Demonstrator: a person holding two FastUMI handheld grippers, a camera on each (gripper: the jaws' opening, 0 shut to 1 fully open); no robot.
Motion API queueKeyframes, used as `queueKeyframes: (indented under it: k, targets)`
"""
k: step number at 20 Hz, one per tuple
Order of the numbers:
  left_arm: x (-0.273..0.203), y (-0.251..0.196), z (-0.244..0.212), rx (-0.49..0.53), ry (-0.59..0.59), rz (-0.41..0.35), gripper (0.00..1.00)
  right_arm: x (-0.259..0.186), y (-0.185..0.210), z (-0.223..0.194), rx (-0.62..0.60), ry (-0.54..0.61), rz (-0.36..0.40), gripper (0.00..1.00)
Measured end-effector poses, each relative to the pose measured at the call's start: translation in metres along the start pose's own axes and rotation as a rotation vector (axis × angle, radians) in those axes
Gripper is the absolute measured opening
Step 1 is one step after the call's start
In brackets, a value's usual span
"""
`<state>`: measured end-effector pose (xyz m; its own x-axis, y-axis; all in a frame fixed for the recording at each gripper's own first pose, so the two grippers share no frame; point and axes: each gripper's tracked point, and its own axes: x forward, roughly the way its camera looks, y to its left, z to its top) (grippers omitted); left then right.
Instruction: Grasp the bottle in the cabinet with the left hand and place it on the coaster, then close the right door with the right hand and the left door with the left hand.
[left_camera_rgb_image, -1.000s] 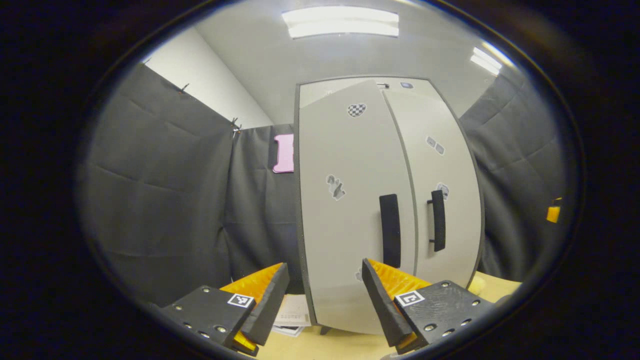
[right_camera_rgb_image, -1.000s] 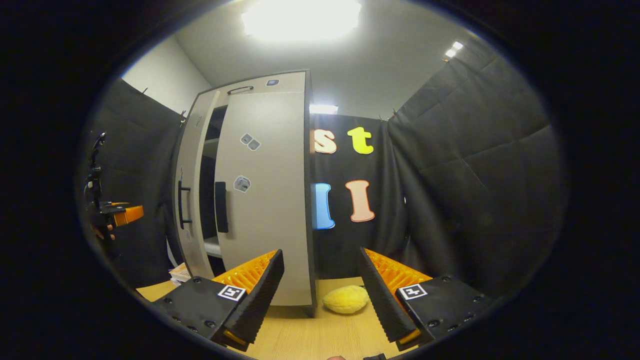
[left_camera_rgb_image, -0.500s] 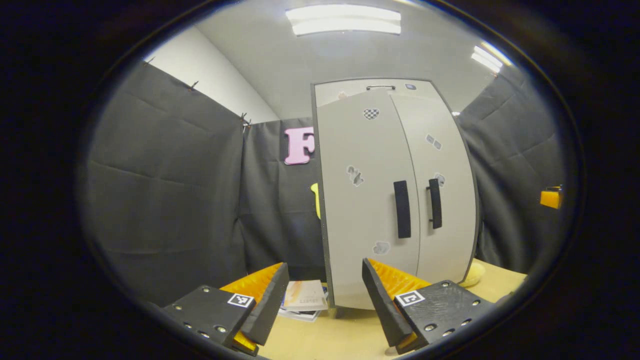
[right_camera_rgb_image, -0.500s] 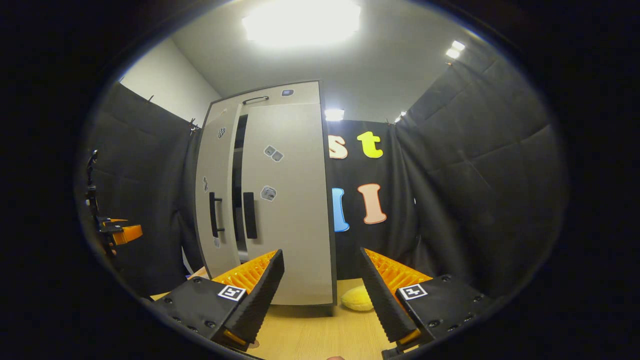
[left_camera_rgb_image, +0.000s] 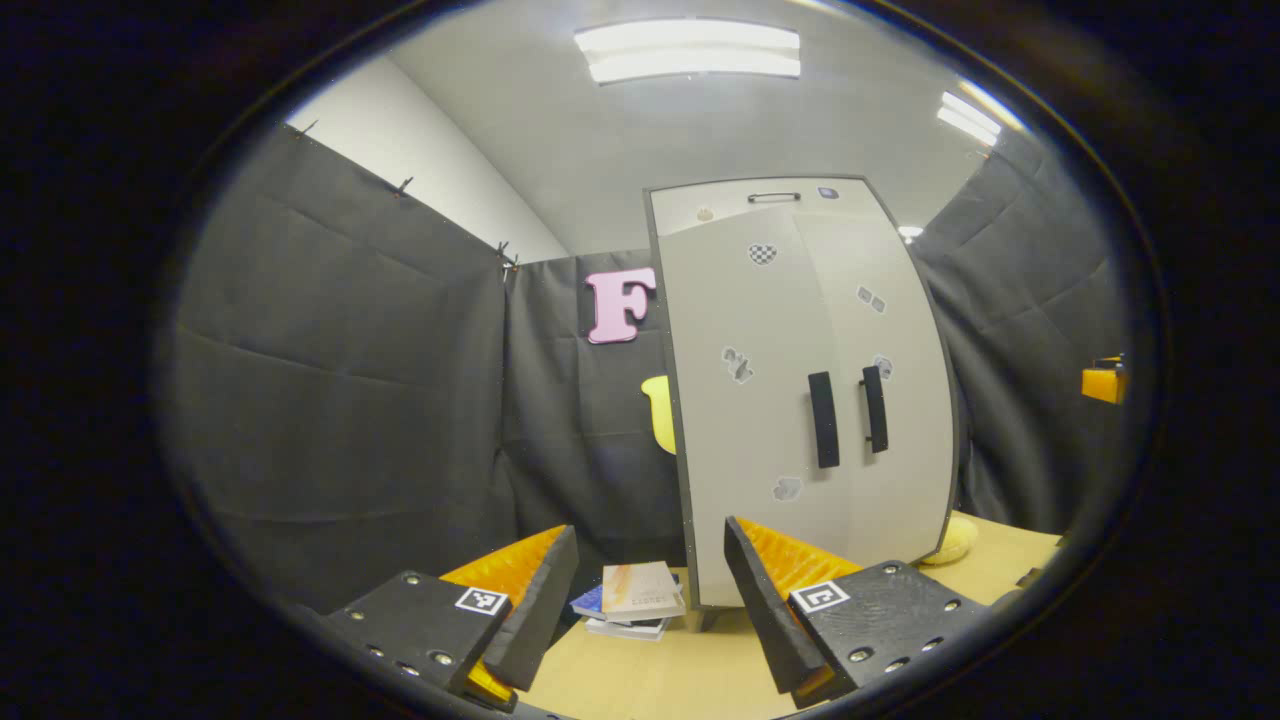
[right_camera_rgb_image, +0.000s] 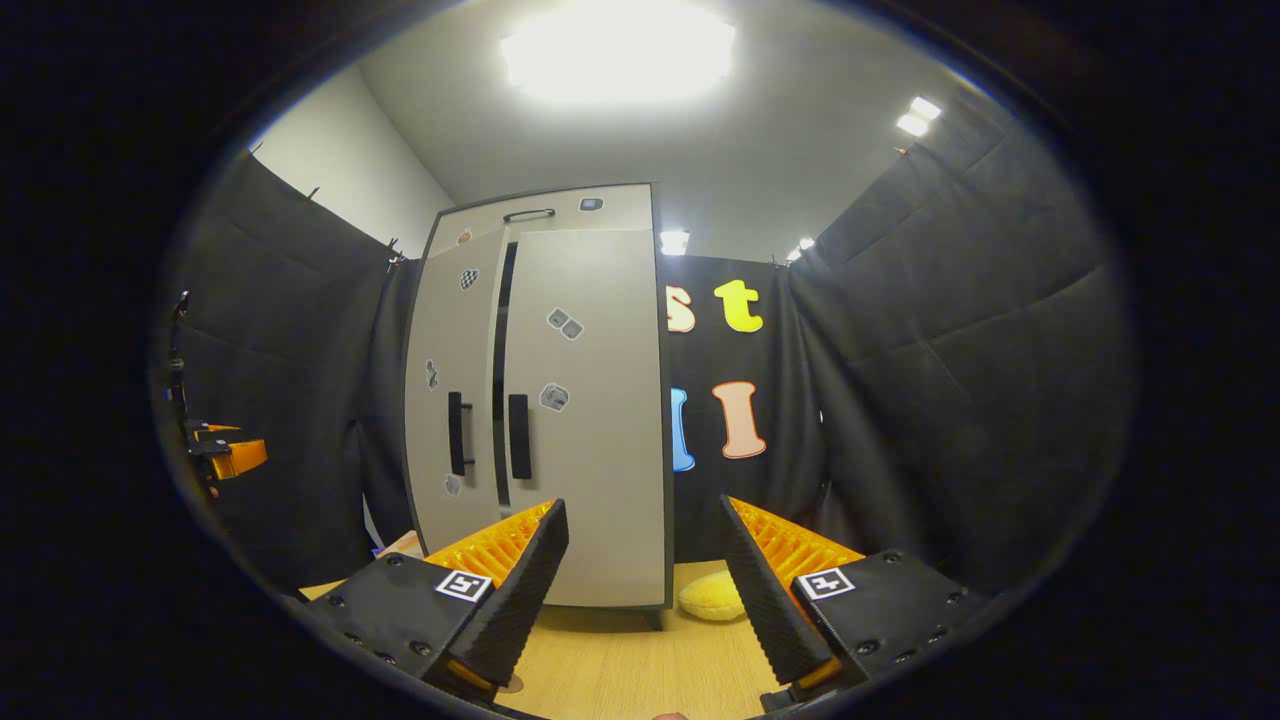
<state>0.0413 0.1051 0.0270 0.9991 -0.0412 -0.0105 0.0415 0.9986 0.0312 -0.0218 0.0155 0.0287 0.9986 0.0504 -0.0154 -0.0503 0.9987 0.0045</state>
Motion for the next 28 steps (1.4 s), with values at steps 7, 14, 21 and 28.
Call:
queueKeyframes:
  k: [7, 14, 21, 28]
  targets:
    - [-0.004, 0.001, -0.002, -0.007, 0.006, 0.004, 0.87, -0.011, 0.007, 0.005, -0.009, -0.013, 0.001, 0.95]
    - [-0.007, 0.001, -0.004, -0.029, 0.02, 0.018, 0.87, -0.01, 0.008, 0.006, -0.012, -0.018, 0.0, 0.95]
    - [-0.009, 0.003, -0.005, -0.009, 0.031, 0.006, 0.87, -0.004, 0.007, 0.0, -0.008, -0.006, 0.0, 0.95]
    - [-0.011, 0.005, -0.004, -0.005, 0.034, -0.003, 0.87, 0.0, 0.007, -0.001, -0.005, -0.002, -0.004, 0.95]
